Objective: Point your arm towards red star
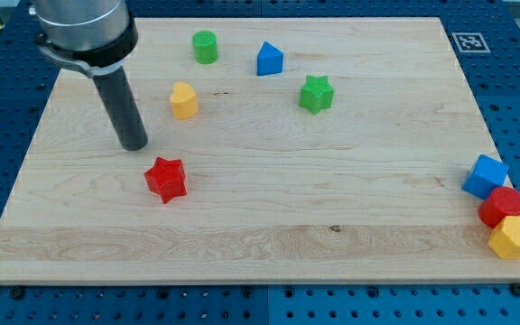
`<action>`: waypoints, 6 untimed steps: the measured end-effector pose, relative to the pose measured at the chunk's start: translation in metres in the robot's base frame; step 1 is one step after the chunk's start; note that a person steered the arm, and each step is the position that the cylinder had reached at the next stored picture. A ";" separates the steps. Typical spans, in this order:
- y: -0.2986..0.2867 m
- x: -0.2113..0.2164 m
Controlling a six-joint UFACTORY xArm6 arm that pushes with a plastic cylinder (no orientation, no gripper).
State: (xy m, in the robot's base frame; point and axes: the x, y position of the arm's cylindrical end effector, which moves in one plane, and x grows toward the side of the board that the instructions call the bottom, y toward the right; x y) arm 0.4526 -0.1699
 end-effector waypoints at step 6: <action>0.033 0.057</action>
